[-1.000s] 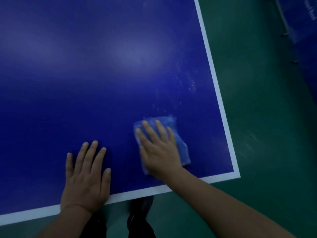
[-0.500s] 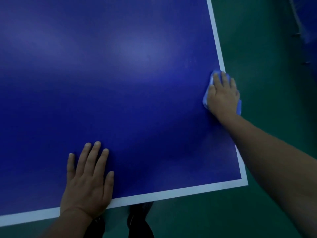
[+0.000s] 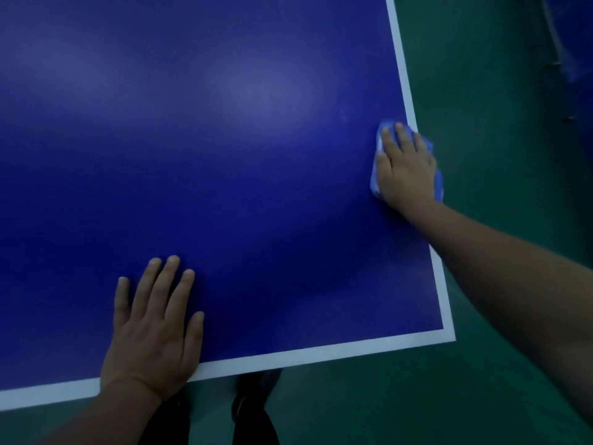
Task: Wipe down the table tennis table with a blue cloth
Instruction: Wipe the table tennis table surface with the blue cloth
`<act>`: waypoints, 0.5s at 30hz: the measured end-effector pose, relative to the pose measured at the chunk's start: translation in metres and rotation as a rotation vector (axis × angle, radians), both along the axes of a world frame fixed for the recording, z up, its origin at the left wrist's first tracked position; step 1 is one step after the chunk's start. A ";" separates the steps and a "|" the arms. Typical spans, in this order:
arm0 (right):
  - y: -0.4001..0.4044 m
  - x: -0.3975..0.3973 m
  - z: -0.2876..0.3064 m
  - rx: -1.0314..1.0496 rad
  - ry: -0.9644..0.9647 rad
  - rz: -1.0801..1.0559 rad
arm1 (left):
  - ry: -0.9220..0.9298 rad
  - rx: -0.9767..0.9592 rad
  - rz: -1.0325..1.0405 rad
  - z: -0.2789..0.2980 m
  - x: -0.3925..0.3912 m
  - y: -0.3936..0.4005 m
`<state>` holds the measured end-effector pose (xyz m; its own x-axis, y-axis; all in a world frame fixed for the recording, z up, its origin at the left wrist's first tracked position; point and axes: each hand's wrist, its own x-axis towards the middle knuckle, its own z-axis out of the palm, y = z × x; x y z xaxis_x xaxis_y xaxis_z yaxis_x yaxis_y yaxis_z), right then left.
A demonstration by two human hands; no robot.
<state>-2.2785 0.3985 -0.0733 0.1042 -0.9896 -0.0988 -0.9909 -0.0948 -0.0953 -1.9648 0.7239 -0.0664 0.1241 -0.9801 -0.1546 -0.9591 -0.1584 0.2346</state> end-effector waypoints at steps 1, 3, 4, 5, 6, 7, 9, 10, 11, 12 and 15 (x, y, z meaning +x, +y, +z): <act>0.018 -0.007 -0.001 -0.018 -0.003 0.007 | -0.002 0.006 0.003 0.000 0.000 0.000; 0.078 -0.030 0.000 -0.022 0.009 -0.003 | 0.000 0.009 0.002 -0.001 0.001 0.001; 0.115 -0.043 0.002 0.004 0.012 -0.018 | 0.003 0.007 -0.001 -0.002 0.001 0.000; 0.154 -0.054 0.004 0.032 0.023 -0.017 | 0.006 0.009 -0.005 -0.004 0.002 0.000; 0.187 -0.063 0.005 0.053 0.027 -0.005 | 0.007 0.012 -0.006 -0.004 0.002 0.000; 0.209 -0.070 0.006 0.067 0.022 0.016 | 0.009 0.017 -0.004 -0.005 0.003 0.000; 0.212 -0.074 0.006 0.088 0.018 0.054 | 0.011 0.025 -0.003 -0.005 0.003 0.001; 0.195 -0.069 0.008 0.086 0.020 0.063 | 0.009 0.026 -0.004 -0.005 0.003 0.001; 0.173 -0.062 0.008 0.074 0.026 0.057 | 0.006 0.022 -0.002 -0.004 0.002 0.001; 0.147 -0.053 0.006 0.052 0.028 0.036 | 0.004 0.018 0.001 -0.004 0.002 0.000; 0.060 -0.027 0.000 -0.017 -0.012 -0.035 | -0.011 0.018 0.003 -0.004 0.001 0.000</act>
